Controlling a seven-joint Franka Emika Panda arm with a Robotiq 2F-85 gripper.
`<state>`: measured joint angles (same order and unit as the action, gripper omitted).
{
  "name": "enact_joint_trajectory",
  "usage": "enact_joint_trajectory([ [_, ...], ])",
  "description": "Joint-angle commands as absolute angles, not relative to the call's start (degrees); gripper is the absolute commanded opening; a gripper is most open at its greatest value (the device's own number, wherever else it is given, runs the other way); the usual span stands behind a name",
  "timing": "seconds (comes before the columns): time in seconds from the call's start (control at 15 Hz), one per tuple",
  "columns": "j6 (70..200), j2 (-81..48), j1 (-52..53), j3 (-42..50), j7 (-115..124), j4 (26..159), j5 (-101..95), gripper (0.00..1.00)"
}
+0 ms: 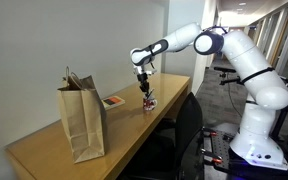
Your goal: Remove the black marker from the maroon mug
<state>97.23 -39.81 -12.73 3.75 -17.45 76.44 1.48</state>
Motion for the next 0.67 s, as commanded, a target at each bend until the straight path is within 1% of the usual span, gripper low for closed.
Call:
enact_joint_trajectory([
  [0.0, 98.6, -34.1, -11.6, 4.0, -13.4, 81.5, 0.9, 0.05],
  [0.4, 105.5, -24.9, -8.4, 4.3, -6.3, 88.1, 0.1, 0.05],
  [0.6, 112.6, -21.3, -5.8, 4.1, -2.4, 93.1, -1.6, 0.05],
])
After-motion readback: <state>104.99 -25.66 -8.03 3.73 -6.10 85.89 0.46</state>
